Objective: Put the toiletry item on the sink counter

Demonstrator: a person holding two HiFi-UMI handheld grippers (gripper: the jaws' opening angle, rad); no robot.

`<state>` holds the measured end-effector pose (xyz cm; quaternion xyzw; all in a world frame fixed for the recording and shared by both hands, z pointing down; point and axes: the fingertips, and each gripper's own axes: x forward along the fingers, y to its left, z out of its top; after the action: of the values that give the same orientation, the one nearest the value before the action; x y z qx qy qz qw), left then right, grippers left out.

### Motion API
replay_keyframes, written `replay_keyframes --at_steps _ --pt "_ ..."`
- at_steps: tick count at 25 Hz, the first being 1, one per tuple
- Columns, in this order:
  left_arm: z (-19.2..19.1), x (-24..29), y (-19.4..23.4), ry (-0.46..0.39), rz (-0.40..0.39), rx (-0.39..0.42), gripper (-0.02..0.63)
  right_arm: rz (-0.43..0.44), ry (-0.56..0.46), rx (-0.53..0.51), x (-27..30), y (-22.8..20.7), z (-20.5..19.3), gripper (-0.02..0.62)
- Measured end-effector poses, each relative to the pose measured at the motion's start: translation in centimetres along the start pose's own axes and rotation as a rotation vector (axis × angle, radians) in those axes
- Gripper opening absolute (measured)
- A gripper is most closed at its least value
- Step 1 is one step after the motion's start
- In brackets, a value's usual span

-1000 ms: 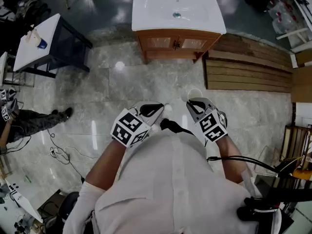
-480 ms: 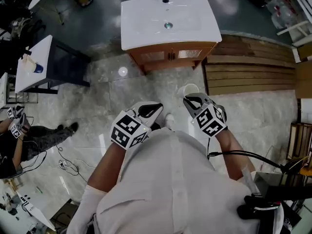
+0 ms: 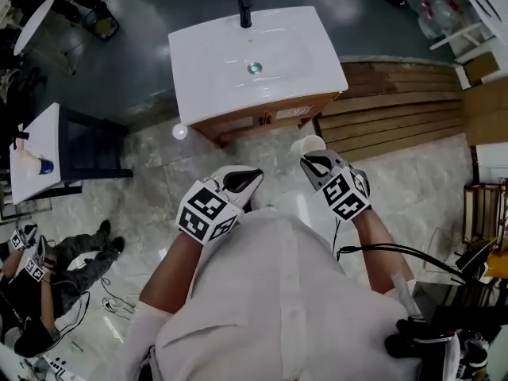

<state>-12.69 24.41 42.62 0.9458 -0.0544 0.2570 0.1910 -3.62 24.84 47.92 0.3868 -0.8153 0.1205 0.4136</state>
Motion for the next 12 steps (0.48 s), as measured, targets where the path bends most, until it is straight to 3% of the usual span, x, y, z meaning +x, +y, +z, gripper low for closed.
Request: replay_keyframes --at_steps 12 --pt "6.2 1.0 12.6 0.015 -0.108 0.067 0.006 -0.121 0.066 0.019 6.1 -12.9 5.8 0.017"
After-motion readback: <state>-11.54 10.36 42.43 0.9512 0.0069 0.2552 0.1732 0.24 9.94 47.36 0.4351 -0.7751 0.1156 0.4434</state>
